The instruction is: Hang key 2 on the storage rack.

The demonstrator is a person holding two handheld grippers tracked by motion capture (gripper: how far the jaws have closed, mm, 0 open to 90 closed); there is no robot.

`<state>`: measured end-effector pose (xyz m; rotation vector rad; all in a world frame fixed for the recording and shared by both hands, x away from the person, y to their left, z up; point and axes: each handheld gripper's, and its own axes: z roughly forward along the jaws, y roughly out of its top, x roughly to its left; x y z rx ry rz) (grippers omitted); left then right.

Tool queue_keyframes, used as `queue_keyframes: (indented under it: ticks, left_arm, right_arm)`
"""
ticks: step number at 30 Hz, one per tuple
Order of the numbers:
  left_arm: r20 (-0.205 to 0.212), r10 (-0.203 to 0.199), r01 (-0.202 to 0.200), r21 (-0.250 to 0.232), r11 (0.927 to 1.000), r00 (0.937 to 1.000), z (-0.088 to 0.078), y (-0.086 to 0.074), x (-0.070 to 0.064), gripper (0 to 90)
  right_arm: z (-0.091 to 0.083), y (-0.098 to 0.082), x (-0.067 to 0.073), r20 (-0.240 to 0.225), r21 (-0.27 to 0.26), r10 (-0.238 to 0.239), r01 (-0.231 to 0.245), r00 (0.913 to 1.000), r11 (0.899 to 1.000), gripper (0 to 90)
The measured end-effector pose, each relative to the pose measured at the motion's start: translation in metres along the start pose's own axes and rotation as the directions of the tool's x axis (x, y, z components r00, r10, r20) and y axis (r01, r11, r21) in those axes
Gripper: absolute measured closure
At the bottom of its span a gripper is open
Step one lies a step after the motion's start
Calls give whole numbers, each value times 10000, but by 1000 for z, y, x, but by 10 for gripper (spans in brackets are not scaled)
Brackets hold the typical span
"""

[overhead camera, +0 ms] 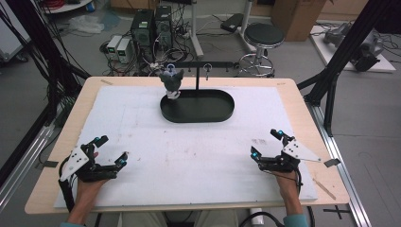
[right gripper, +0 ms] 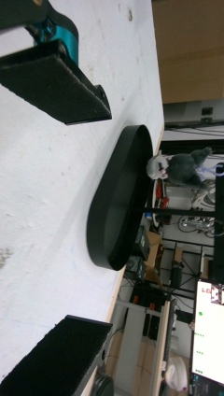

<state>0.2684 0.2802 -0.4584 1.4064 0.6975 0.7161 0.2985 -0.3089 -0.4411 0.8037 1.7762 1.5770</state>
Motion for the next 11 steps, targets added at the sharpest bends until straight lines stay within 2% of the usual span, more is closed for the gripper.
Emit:
queue_keyframes:
  ticks: [5, 6, 11]
  left_arm:
    - [-35, 10, -10, 8, 10000, 10000, 0, 0, 0, 17]
    - [-35, -3, 3, -7, 10000, 10000, 0, 0, 0, 17]
    - [-54, 31, -31, -5, 10000, 10000, -1, 0, 0, 17]
  right_arm:
    - [2, -13, 1, 7, 47, 115, -115, 9999, 9999, 7]
    - [1, -13, 2, 88, -26, 11, -10, 10000, 10000, 7]
    - [-1, -15, 1, 271, -267, 298, -290, 9992, 9992, 7]
